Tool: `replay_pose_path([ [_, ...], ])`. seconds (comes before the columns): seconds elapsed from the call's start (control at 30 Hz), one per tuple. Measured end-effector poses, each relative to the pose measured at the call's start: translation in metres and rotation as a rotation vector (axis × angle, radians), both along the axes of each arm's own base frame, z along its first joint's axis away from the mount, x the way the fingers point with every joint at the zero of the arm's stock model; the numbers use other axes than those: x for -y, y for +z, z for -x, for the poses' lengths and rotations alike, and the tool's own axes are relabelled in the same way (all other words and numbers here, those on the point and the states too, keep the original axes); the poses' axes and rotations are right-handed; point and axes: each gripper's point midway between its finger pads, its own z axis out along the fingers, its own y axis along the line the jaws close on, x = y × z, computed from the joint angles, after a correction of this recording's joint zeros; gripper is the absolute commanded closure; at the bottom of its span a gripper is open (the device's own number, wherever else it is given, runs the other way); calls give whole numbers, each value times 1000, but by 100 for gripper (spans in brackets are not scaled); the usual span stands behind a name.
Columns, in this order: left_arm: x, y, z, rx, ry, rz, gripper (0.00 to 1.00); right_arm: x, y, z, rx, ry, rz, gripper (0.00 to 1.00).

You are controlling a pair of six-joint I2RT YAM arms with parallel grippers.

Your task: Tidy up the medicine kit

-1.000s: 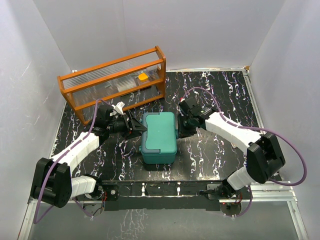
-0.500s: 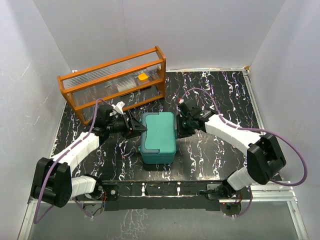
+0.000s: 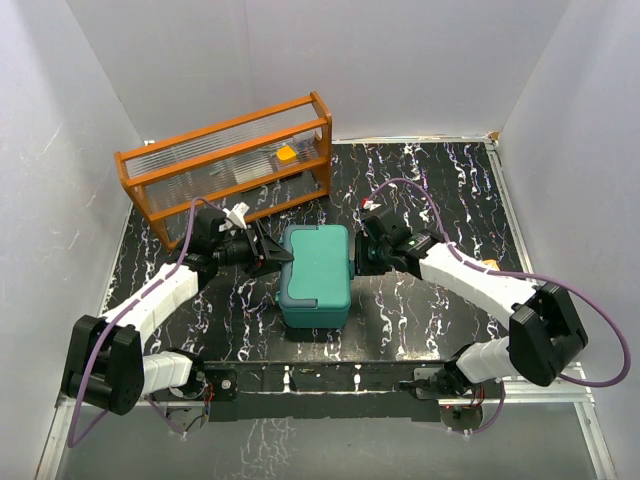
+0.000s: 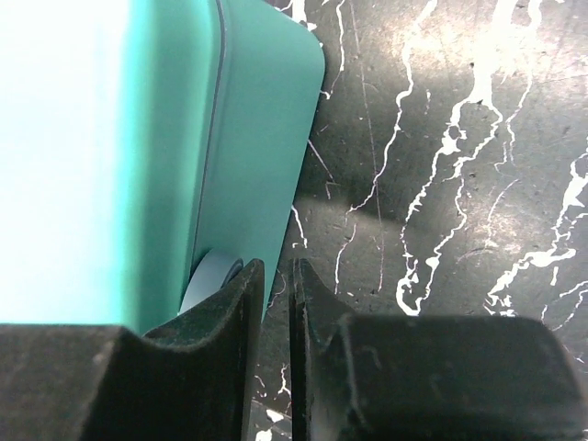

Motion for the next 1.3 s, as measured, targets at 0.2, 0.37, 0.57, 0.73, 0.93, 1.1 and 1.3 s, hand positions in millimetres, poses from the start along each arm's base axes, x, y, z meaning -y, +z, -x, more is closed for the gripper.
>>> replay_pose_path([
  [0.2, -3, 2, -1, 2, -2, -59, 45, 18, 8, -6, 50, -102, 50, 80],
  [0.37, -6, 3, -1, 9, -7, -109, 44, 33, 16, -9, 64, -149, 70, 80],
  [0.57, -8, 1, 0, 1, -9, -118, 44, 25, 20, -8, 16, -118, 75, 83],
  [0.73, -7, 1, 0, 1, -10, -117, 45, 14, 22, -1, -12, -75, 74, 85],
  [0.93, -6, 2, 0, 5, -15, -110, 47, 2, 17, 10, -44, -21, 99, 86],
  [1.1, -6, 3, 0, 7, -17, -105, 48, 0, 14, 15, -57, -9, 135, 87],
  [1.3, -8, 1, 0, 2, -7, -118, 38, 3, 13, 13, -39, -26, 165, 82],
])
